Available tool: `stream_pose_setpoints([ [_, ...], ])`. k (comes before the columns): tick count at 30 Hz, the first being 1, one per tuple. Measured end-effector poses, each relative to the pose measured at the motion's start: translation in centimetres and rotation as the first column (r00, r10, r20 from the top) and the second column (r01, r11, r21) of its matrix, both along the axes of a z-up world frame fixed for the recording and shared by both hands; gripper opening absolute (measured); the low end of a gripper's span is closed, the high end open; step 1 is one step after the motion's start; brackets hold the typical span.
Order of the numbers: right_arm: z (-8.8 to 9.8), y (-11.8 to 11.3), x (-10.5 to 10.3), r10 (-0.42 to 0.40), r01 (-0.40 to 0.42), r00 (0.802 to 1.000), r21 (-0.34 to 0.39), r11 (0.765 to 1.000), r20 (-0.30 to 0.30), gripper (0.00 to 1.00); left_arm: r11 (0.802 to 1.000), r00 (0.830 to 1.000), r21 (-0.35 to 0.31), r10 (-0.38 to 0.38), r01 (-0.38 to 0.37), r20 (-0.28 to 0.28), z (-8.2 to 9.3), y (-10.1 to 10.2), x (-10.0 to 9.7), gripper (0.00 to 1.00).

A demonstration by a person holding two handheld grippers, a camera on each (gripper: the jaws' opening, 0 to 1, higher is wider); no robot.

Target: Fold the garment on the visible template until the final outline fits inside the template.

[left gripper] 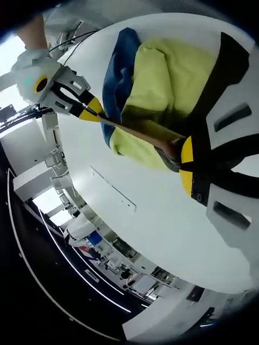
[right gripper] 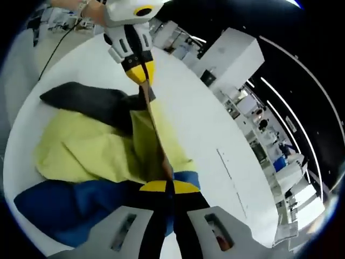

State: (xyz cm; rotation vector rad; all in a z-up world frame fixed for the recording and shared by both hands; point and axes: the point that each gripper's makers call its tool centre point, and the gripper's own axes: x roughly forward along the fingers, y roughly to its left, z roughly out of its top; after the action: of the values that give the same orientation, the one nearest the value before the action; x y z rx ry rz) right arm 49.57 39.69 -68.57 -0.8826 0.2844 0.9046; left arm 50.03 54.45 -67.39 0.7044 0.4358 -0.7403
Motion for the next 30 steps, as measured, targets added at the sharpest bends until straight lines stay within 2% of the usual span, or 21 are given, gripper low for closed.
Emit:
stream_pose_setpoints([
  [1,0.4,-0.1,0.0,-0.004,0.004,1.000,0.008,1.000,-0.002,0.01,1.000,1.000,-0.002,-0.001,0.001,-0.004,0.2,0.0,0.0,0.00],
  [3,1.5,0.2,-0.2,-0.026,0.030,0.999,0.089,0.996,-0.045,0.01,1.000,1.000,-0.002,-0.004,0.004,-0.009,0.6,0.0,-0.2,0.00],
  [6,2.6,0.2,-0.3,-0.031,0.042,0.996,0.131,0.991,-0.081,0.01,1.000,1.000,-0.005,-0.005,0.005,-0.016,1.6,0.1,-0.5,0.00],
  [11,4.1,0.3,-1.0,-0.020,0.039,0.992,0.161,0.986,-0.122,0.01,1.000,1.000,0.006,-0.019,0.019,-0.019,3.1,0.2,-0.9,0.00],
  [21,8.9,0.8,-2.1,0.006,0.025,0.988,0.201,0.979,-0.153,0.01,0.998,0.999,0.049,-0.040,0.041,-0.013,7.3,0.1,-2.1,0.00],
  [30,12.8,0.5,-2.5,0.015,0.015,0.990,0.214,0.977,-0.137,0.01,0.996,0.998,0.070,-0.056,0.053,0.031,11.6,-0.3,-2.1,0.00],
])
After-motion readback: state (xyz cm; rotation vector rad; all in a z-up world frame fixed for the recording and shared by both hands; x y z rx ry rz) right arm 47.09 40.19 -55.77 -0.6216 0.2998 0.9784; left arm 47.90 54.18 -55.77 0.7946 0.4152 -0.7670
